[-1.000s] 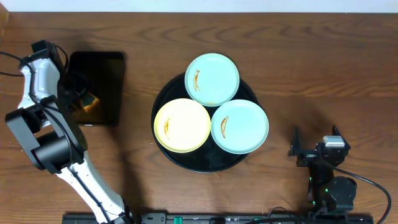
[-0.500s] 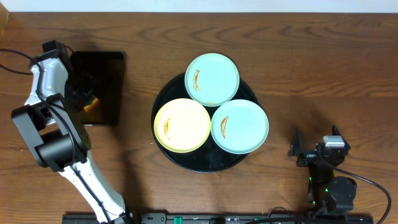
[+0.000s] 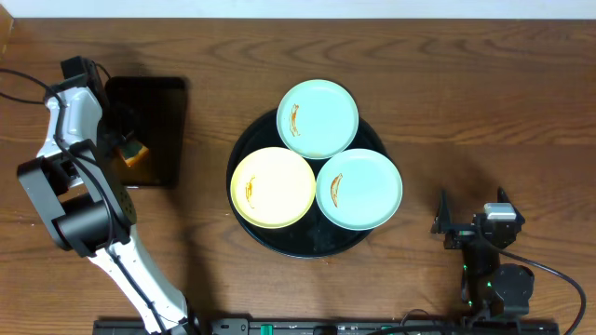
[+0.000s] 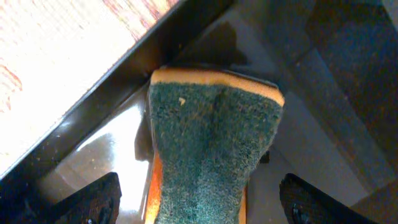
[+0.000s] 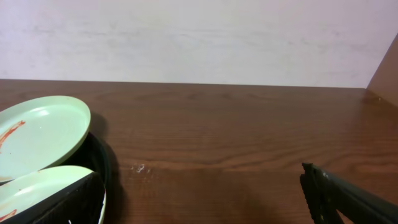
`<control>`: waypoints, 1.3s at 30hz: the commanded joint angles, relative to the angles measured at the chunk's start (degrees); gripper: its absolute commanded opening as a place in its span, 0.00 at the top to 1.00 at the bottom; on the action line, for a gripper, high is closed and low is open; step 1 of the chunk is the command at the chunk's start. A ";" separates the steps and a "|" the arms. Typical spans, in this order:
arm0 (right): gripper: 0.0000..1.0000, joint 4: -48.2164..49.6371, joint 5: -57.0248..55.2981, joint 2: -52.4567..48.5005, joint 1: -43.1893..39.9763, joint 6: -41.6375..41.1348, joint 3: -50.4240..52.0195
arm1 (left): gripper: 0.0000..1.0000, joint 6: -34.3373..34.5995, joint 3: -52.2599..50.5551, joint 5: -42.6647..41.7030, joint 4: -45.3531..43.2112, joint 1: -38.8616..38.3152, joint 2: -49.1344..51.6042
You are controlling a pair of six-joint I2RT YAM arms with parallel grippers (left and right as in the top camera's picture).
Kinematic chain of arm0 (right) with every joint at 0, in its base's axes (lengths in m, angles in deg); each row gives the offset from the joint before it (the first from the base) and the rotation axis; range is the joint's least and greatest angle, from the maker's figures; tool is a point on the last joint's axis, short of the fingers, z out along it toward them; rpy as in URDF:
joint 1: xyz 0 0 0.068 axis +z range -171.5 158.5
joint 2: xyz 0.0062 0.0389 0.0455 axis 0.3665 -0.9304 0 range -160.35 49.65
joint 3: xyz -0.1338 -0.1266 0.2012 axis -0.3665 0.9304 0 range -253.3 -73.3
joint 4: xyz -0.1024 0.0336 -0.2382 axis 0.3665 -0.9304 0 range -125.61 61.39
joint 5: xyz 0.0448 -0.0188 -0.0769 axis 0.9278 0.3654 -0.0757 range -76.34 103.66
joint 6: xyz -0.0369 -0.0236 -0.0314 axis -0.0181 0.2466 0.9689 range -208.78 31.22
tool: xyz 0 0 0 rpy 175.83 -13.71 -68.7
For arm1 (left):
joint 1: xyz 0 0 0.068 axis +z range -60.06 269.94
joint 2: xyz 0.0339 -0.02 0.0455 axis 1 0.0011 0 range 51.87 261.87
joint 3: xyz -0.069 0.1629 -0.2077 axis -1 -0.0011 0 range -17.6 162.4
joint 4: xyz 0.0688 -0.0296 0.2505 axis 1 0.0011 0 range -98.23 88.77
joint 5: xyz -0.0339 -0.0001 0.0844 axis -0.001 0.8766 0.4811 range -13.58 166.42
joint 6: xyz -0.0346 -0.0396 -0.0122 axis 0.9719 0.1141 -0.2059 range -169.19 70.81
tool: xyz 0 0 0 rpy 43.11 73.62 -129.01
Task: Clean dirty plates on tray and stack at the side
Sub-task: 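Close the left gripper on the green sponge and lift it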
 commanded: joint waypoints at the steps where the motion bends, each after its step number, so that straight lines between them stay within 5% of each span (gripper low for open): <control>1: 0.01 -0.22 -0.35 0.31 -0.50 0.42 0.09 | 0.18 -1.22 -0.17 1.03 0.07 0.02 0.55; 9: 0.01 -0.24 -0.35 0.31 -0.50 0.44 0.09 | 0.21 -1.03 -1.09 0.98 0.68 0.02 2.12; 13: 0.01 -0.24 -0.35 0.31 -0.50 0.42 0.09 | 0.48 -1.01 -1.07 0.76 0.94 0.02 2.10; 22: 0.01 -0.24 -0.35 0.31 -0.50 0.44 0.09 | 0.81 -1.03 -0.98 0.72 1.31 0.02 1.57; 30: 0.01 -0.24 -0.35 0.31 -0.50 0.44 0.09 | 0.92 -1.07 0.85 -3.37 3.82 0.02 -3.26; 39: 0.01 -0.24 -0.35 0.31 -0.50 0.44 0.09 | 0.92 -1.07 0.85 -3.96 3.32 -0.11 -12.09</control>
